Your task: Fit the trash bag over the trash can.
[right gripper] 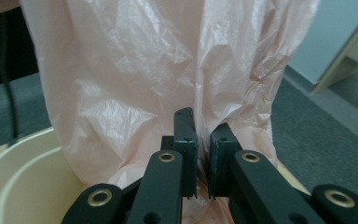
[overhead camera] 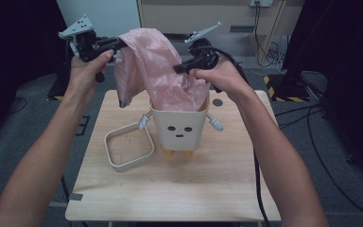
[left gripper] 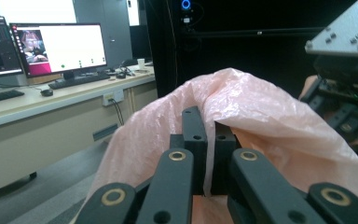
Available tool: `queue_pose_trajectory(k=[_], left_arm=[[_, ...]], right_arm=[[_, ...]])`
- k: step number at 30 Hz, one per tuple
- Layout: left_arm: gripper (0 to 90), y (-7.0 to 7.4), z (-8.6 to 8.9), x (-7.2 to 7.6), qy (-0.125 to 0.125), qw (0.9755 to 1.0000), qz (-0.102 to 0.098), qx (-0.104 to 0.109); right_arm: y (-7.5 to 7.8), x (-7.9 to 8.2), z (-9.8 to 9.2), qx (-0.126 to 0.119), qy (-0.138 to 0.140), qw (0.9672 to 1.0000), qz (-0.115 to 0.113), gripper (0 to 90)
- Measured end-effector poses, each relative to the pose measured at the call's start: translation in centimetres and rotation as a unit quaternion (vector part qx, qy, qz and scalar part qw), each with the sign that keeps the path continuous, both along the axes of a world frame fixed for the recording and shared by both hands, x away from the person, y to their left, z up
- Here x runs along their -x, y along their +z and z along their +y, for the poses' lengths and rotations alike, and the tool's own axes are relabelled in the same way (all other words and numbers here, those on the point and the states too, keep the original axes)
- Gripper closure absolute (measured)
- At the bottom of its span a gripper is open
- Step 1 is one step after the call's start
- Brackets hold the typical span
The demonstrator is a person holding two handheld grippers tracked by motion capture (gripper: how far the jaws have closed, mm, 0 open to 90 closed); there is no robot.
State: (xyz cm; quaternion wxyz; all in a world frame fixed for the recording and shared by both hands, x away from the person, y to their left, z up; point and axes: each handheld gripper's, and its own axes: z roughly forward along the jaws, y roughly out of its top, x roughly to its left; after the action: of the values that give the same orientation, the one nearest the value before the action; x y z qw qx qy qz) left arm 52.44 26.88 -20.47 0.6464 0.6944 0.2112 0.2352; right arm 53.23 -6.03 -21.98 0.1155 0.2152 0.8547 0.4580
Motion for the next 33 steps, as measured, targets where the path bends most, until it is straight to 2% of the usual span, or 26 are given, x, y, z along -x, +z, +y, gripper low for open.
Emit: queue_pose_trajectory(k=[2, 4, 6, 10, 13, 16, 19, 22, 25, 29, 32, 33], left_arm=[[88.6, 0.0, 0.1, 0.3, -0.002, 1.0, -0.003, 0.002], [88.6, -0.2, -0.2, 0.5, 0.001, 0.9999, -0.006, -0.015], [88.6, -0.6, -0.5, 0.5, -0.001, 0.9998, -0.003, -0.02], [88.5, -1.6, -1.2, 0.3, -0.005, 0.9997, 0.005, -0.025], [88.5, -2.0, -1.4, 0.1, -0.006, 0.9996, 0.008, -0.025], [88.5, -2.1, -1.3, -0.2, -0.004, 0.9996, 0.011, -0.024], [88.5, -2.0, -1.3, -0.5, -0.005, 0.9996, 0.013, -0.025], [88.6, -1.9, -1.7, -0.7, -0.01, 0.9997, 0.015, -0.018], [88.6, -1.8, -2.4, -0.8, -0.016, 0.9995, 0.016, -0.023], [88.6, -1.8, -3.3, -0.7, -0.025, 0.9993, 0.018, -0.022], [88.6, -1.7, -3.9, -0.7, -0.031, 0.9989, 0.019, -0.029], [88.6, -1.7, -4.1, -0.7, -0.031, 0.9988, 0.02, -0.032]], right_arm=[[-0.2, 0.7, 0.3, 0.003, 0.018, 0.9998, 0.01, 85.2], [-0.5, 1.1, 0.6, 0.02, 0.026, 0.9994, 0.006, 84.5], [-1.0, 1.2, 0.5, 0.028, 0.021, 0.9993, 0.007, 84.3], [-2.2, 0.7, 0.4, 0.054, 0.017, 0.998, 0.029, 79.3], [-2.5, 0.7, 0.8, 0.068, 0.015, 0.9972, 0.025, 70.2], [-2.3, 0.6, 0.5, 0.058, 0.007, 0.9982, 0.016, 55.1], [-1.9, 0.5, -0.2, 0.046, -0.013, 0.9989, 0.004, 38.1], [-1.6, 0.4, -0.8, 0.028, -0.021, 0.9994, 0.008, 28.2], [-1.1, 0.4, -0.9, 0.002, -0.024, 0.9997, 0.004, 23.4], [-0.5, 0.2, -0.4, -0.012, -0.024, 0.9996, 0.0, 19.0], [-0.2, -0.4, -0.2, -0.034, -0.031, 0.999, 0.004, 20.2], [-0.1, -0.5, -0.2, -0.041, -0.031, 0.9987, 0.005, 25.2]])
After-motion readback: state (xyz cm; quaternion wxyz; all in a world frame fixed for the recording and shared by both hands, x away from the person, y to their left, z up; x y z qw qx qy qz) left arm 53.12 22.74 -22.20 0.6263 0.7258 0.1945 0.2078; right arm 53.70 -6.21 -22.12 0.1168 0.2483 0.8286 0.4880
